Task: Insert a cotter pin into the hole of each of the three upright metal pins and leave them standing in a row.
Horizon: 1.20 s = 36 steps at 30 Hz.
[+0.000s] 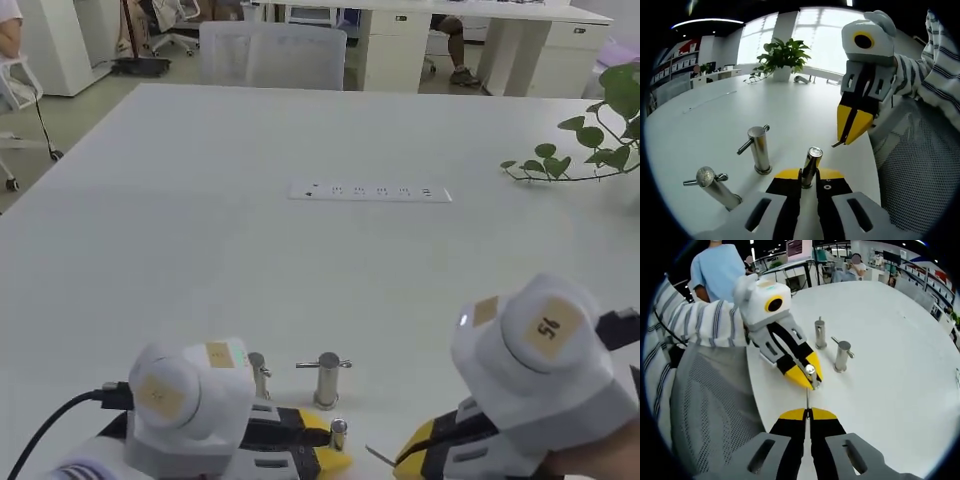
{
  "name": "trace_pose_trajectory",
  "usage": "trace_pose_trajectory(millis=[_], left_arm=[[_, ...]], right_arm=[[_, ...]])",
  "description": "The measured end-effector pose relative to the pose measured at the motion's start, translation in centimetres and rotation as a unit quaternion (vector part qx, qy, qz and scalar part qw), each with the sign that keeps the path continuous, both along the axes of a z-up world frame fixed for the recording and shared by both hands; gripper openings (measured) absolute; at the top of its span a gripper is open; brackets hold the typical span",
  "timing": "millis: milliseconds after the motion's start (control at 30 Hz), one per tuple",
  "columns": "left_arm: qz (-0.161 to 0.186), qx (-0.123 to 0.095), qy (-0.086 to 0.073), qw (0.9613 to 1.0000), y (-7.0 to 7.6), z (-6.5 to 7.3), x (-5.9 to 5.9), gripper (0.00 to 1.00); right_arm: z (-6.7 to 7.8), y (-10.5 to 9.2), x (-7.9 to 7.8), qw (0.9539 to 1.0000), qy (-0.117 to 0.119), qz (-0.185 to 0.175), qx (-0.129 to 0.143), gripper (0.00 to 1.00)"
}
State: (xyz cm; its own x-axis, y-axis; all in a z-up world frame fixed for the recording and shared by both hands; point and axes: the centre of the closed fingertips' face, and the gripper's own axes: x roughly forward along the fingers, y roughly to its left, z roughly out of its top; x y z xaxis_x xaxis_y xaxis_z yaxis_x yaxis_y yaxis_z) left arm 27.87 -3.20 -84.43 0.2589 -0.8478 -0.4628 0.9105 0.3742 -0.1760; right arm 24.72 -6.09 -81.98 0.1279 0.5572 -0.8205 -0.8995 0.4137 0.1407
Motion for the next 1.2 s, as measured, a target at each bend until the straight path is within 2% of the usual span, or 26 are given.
trace_pose_trajectory(millis=[167,500,1200], left_arm=[[-0.006,0.011,-0.019,0.9997,-0.1,0.0,0.0,0.08],[-0.014,0.015,-0.038,0.9991,-0.2,0.0,-0.2,0.08],[0.031,0.024,-0.038,0.9985,-0.6,-0.1,0.0,0.07]], right_arm=[[0.0,0.0,0.1,1.0000,0.001,0.000,-0.002,0.03],[-0.1,-0.1,0.3,0.9999,0.002,0.009,-0.010,0.03],[-0.1,0.7,1.0,0.9993,-0.001,0.032,-0.018,0.03]])
